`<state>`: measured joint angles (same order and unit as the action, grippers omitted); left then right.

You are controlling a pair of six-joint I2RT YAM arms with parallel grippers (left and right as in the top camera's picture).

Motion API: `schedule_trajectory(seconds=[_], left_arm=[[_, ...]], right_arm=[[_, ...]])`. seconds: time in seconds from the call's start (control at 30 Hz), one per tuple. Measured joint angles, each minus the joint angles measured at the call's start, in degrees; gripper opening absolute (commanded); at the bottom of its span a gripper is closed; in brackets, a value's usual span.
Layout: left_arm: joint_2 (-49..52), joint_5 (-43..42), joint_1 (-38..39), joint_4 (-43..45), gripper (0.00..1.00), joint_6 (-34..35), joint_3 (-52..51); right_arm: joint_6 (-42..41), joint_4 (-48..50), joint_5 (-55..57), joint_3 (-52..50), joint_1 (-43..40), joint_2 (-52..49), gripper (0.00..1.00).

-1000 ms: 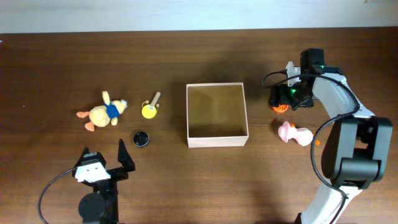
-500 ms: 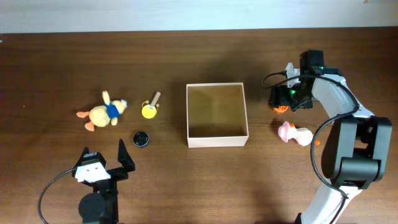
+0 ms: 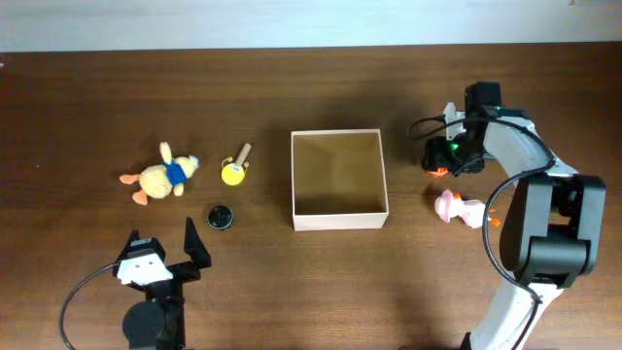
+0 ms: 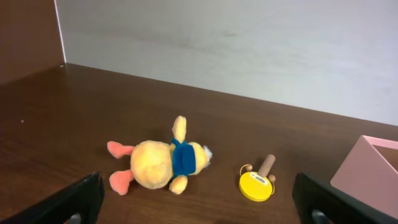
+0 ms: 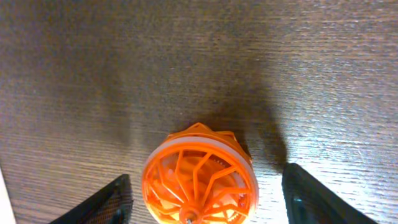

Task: Pack container
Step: 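Lower the right gripper and grasp the orange lid, then carry the orange lid into the box and release it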

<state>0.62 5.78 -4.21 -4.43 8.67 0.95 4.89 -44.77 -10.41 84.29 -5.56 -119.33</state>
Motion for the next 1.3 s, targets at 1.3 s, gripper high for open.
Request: schedule_trajectory(seconds=[1.3], left_arm=[[0.0,0.0,0.0,0.0,0.99,0.0,0.0]], right_arm=[[0.13,-24.06,5.05,35.5,8.61,-0.55,0.42]])
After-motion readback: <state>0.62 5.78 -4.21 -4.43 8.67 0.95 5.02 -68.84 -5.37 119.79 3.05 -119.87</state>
